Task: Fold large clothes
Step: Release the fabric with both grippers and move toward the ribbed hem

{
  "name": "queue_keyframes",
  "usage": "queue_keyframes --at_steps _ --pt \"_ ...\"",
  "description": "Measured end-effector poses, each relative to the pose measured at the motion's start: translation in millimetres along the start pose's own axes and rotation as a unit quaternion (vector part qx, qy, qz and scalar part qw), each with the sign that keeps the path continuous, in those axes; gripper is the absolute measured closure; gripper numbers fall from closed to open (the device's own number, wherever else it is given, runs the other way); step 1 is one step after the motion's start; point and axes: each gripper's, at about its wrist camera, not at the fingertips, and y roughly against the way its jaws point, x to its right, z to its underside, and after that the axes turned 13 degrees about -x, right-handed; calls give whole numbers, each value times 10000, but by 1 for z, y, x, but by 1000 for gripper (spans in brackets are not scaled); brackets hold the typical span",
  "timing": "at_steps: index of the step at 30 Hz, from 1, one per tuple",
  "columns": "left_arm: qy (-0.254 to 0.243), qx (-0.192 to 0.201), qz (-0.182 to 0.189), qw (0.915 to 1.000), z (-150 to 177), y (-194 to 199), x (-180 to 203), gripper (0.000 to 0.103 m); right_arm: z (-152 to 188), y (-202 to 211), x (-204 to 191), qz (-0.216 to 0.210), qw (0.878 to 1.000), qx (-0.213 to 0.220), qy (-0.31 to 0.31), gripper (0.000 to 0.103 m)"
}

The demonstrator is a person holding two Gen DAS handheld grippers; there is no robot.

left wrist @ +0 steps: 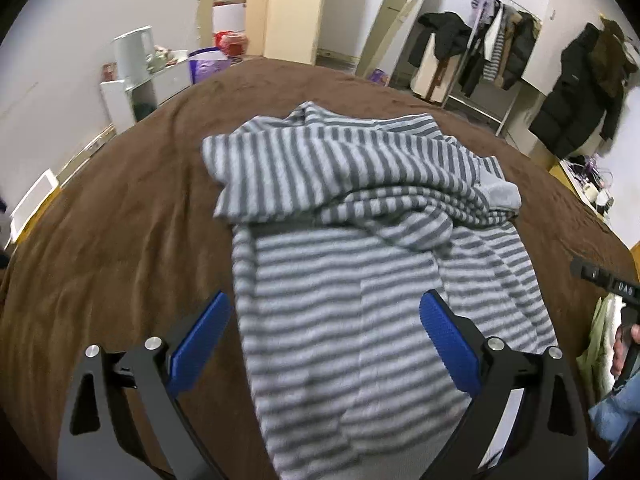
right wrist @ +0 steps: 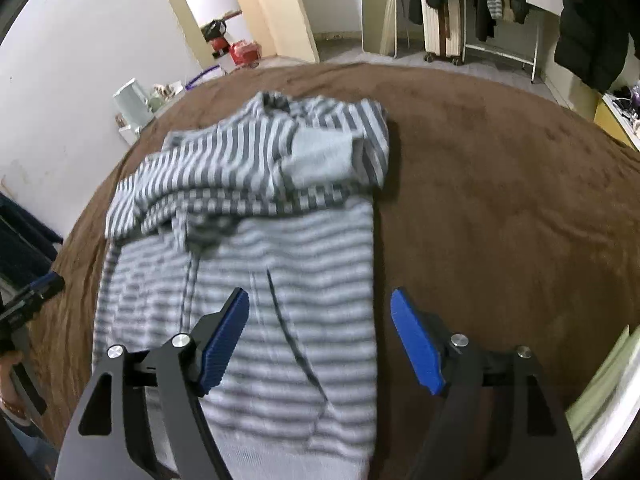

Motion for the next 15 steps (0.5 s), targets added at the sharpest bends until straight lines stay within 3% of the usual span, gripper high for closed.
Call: queue_keyframes --at_steps 7,15 --pt "523 -174 320 9980 59 3 -18 9 56 -11 10 37 9986 -525 7 29" --pt "743 -720 439 9937 108 -21 -23 16 101 -27 23 -71 9944 -1036 -206 32"
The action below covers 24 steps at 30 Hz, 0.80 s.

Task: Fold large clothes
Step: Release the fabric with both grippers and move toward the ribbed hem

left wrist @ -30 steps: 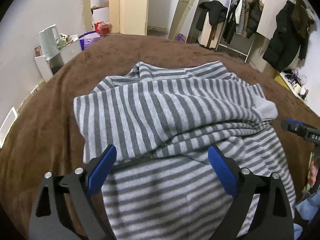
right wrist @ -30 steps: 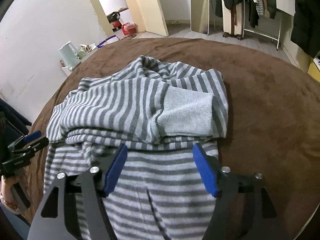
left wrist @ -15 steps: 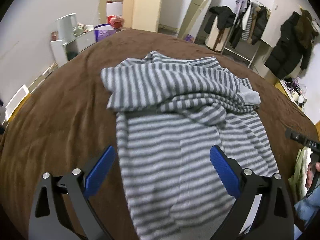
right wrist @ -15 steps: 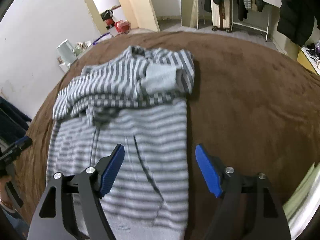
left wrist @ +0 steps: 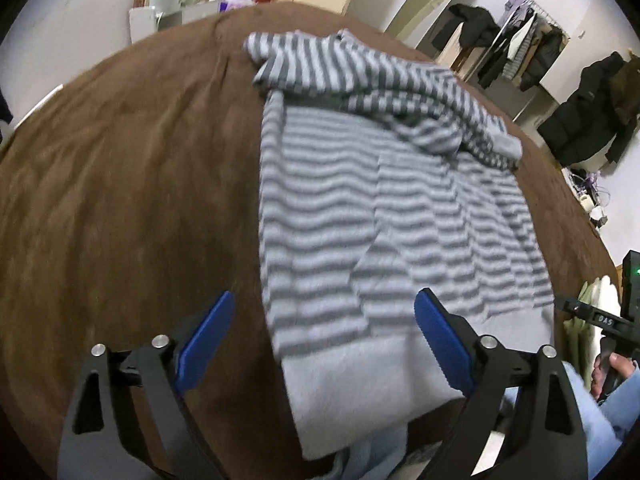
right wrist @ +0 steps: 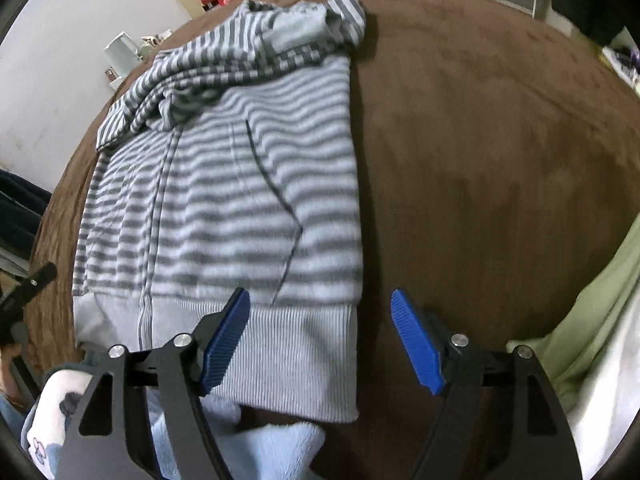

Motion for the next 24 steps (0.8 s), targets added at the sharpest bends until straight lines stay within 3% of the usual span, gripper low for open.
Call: queue_keyframes --at_steps 7,9,12,17,20,24 --pt "194 -194 244 9993 15 -13 -11 18 10 -17 5 -114 9994 -281 -153 33" --pt "232 -372 299 9986 17 -22 -14 19 12 -24 5 -171 9990 -393 -147 44" --pt "362 -571 555 9962 20 -35 -17 21 15 -29 7 -194 9988 -417 -158 44" --pt "178 -659 885 9937 22 -39 -5 21 15 -28 10 -399 9981 -416 -217 44" --pt "82 -711 882 9935 21 -40 0 21 15 -28 7 -506 9976 -471 -92 47" --pt "56 -685 1014 9925 19 -36 0 33 15 -30 0 -655 9964 -535 47 53"
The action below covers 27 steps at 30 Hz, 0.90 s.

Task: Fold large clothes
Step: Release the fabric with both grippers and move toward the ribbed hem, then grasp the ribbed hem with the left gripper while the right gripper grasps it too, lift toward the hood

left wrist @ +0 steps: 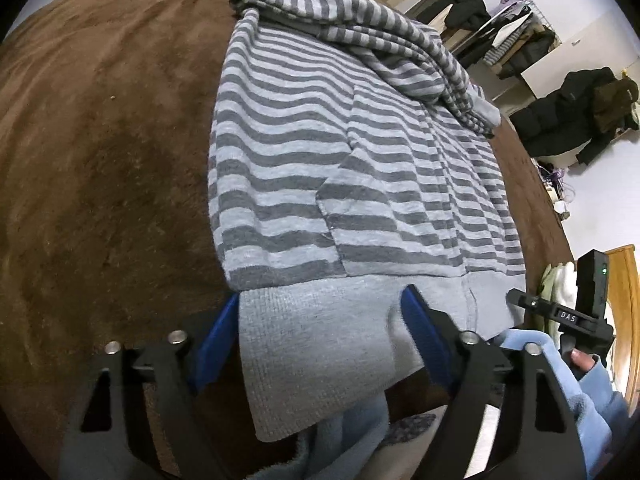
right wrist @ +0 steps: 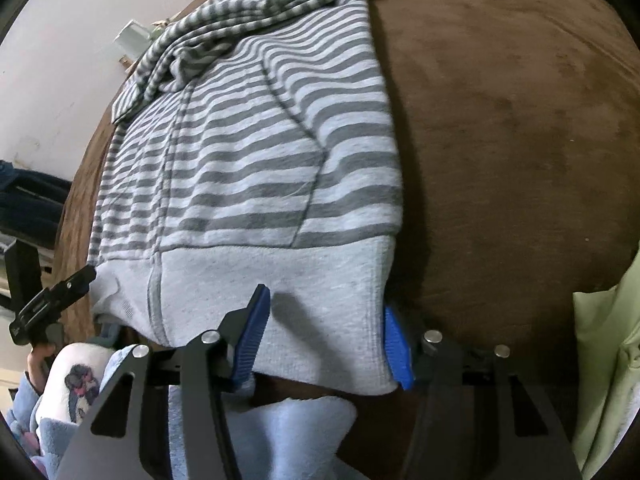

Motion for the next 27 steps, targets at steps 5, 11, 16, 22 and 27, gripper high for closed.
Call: queue_keyframes --at_steps 5,11,16,22,27 --pt "53 -114 -55 9999 -2 -5 -3 45 -1 -1 4 -71 9999 105 -44 90" --pt "321 26 73 9995 0 3 -14 74 2 4 0 6 9996 278 63 93" --pt "149 112 -138 9997 -2 7 -4 85 4 12 -1 -46 9991 418 59 93" --pt "21 296 -101 9995 -5 17 3 90 4 23 -5 -57 9982 580 115 93" --pt "-8 479 -4 9988 -11 30 7 92 1 33 -14 -42 9975 673 220 93"
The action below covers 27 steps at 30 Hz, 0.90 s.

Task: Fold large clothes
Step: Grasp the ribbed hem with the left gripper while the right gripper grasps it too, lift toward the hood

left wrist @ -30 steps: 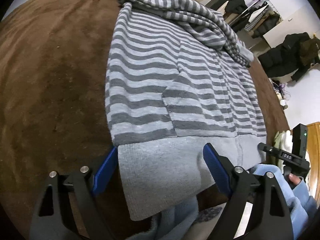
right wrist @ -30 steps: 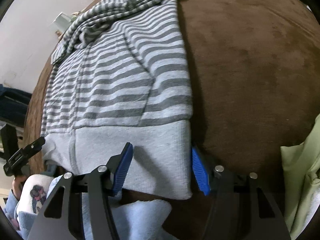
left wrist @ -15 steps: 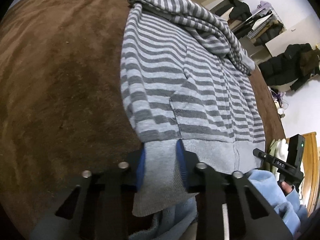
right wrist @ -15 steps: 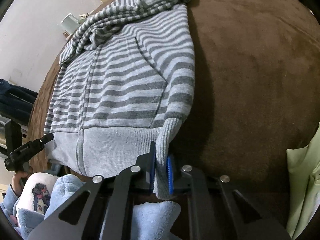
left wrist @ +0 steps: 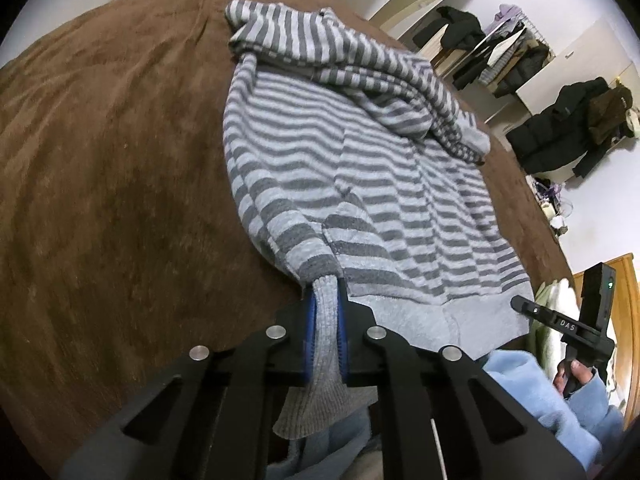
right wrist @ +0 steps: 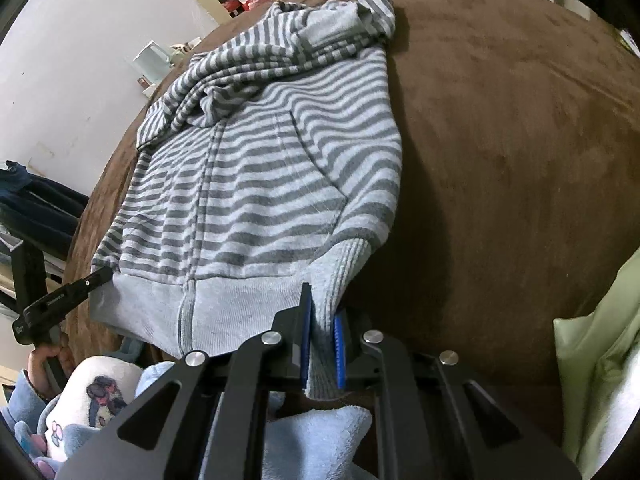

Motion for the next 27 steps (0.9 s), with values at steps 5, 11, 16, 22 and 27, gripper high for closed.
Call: queue_keyframes --at_steps 5,11,16,22,27 --pt "-20 383 129 9992 -11 25 8 92 -13 25 -11 61 9992 360 158 93" --pt "-191 927 46 9955 -33 60 28 92 -35 63 -25 135 9954 899 297 93" --pt "-381 1371 -121 9897 -68 86 47 92 -73 93 -37 130 9893 1401 387 93" --pt "-211 1837 -307 9823 -125 94 55 92 -141 107 -58 260 9795 1873 698 93" --pt "-144 2074 -477 9770 -184 85 59 92 -202 104 -68 335 9740 2138 675 93"
